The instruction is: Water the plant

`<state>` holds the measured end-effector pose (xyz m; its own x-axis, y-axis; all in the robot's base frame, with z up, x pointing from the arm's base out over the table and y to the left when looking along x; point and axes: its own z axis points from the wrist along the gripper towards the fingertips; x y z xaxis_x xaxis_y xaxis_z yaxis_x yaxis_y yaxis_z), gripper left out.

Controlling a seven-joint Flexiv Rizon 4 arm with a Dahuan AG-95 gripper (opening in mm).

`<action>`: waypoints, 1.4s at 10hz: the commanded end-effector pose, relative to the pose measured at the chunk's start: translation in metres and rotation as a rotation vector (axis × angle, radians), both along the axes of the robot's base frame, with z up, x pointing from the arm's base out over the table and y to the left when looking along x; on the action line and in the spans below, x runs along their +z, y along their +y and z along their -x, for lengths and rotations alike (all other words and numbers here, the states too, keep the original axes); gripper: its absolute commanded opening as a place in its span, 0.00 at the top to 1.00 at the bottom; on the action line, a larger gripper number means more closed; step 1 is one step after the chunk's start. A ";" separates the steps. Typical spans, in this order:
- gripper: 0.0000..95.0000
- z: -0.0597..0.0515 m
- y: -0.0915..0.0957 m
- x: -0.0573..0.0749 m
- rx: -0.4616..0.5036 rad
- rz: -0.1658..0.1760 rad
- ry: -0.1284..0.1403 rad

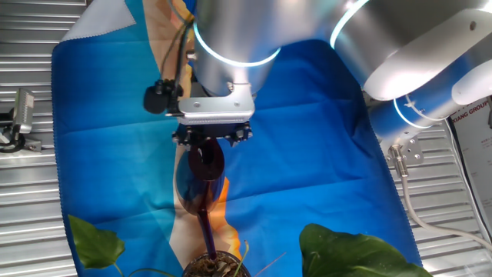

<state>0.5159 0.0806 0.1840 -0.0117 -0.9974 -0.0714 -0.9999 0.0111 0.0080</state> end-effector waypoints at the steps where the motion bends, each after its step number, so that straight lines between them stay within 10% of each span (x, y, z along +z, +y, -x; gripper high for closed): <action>1: 0.20 0.001 0.002 -0.001 -0.007 0.004 0.001; 14: 0.20 -0.001 0.008 -0.018 -0.026 0.012 -0.025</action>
